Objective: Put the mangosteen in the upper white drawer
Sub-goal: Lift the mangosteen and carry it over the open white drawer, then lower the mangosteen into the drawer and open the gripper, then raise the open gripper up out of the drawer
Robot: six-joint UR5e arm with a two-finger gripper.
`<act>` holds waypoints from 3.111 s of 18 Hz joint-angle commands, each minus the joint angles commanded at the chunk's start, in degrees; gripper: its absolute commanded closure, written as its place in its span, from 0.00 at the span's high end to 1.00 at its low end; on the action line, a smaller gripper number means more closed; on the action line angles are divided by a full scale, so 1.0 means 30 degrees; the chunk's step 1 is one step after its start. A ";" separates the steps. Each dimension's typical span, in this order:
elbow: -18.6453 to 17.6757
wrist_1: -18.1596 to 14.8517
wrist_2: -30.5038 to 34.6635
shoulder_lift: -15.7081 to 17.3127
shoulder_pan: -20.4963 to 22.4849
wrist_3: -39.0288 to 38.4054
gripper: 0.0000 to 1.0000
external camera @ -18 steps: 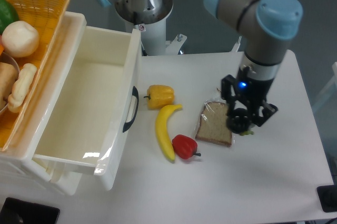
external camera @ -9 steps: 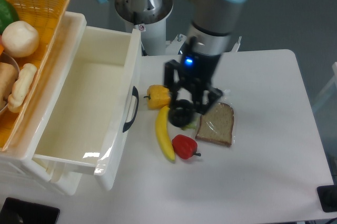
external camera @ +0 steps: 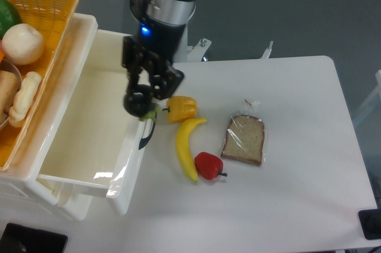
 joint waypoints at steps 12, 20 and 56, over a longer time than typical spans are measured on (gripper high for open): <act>-0.1114 -0.0557 0.0936 -0.0760 -0.1319 0.3722 0.24; -0.1085 -0.0616 0.1055 -0.1083 -0.2052 0.3460 0.79; 0.0787 0.0380 0.6763 -0.6968 0.6799 0.1702 1.00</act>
